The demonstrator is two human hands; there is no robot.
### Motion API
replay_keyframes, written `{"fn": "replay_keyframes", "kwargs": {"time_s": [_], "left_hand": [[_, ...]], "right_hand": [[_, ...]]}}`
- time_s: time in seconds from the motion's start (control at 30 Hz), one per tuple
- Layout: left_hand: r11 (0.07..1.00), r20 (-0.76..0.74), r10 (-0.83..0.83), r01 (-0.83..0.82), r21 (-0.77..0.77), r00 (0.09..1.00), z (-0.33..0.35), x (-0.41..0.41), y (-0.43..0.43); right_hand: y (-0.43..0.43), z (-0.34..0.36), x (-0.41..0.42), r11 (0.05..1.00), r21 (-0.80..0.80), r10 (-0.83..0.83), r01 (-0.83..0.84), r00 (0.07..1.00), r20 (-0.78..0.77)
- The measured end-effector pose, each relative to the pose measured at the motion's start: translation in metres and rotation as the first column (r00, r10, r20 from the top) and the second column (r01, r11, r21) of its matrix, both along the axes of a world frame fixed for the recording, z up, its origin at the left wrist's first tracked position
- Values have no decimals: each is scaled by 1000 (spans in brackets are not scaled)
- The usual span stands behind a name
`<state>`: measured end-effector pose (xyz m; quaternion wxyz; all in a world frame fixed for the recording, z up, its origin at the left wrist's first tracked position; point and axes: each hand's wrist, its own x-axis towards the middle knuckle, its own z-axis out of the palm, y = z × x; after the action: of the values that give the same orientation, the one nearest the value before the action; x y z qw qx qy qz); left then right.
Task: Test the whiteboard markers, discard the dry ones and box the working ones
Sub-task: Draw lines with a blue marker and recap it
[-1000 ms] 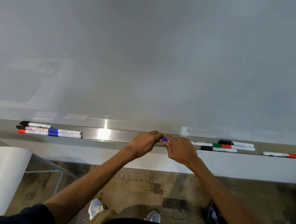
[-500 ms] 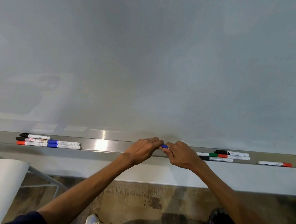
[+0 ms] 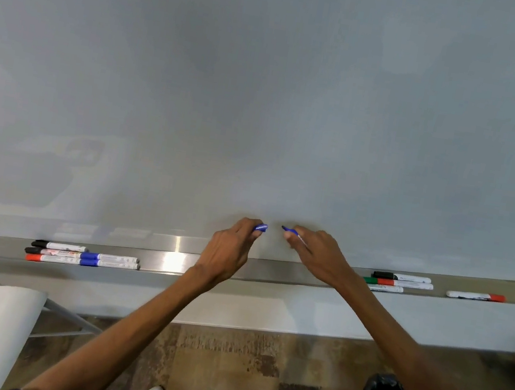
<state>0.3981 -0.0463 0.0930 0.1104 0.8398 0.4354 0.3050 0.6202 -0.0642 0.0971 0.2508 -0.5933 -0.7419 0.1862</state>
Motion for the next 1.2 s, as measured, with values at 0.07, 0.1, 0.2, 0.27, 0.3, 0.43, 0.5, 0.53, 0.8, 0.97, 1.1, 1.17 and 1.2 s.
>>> {"fn": "replay_keyframes", "kwargs": {"time_s": [0.07,0.1,0.2,0.27,0.3,0.43,0.5,0.53,0.8,0.97,1.1,1.17,1.2], "left_hand": [[996,183,87,-81,-39,979,20,7,-5],[993,273,117,-110,-40,955,33,11,-7],[989,485,121,-145,13,866,81,25,-4],[984,544,94,-162,80,834,112,32,5],[976,555,97,-188,109,826,127,34,11],[899,598,73,-312,308,799,175,38,36],[834,607,15,-345,430,794,197,38,44],[804,607,-17,-350,480,795,208,38,48],[702,580,-27,-398,591,814,271,42,67],[666,528,28,-410,623,849,304,46,80],[594,488,152,-474,650,860,328,54,91],[551,493,209,-518,655,845,333,59,95],[541,498,228,-534,650,837,334,60,96]], "right_hand": [[1,23,-8,991,109,-54,74,983,-175],[2,37,-12,981,161,-64,107,966,-249],[11,84,-23,953,247,-49,176,892,-449],[19,117,-29,941,275,-9,196,829,-559],[23,132,-31,935,292,15,202,800,-600],[30,187,-37,896,398,145,199,715,-684],[31,210,-40,854,479,187,201,741,-644],[32,220,-41,833,518,206,195,759,-618],[36,299,-45,782,603,419,159,583,-696],[42,350,-45,692,721,581,32,568,-583],[45,380,-53,629,769,583,117,582,-566],[45,391,-57,598,784,573,167,596,-563],[46,395,-59,582,792,571,183,602,-558]]}}
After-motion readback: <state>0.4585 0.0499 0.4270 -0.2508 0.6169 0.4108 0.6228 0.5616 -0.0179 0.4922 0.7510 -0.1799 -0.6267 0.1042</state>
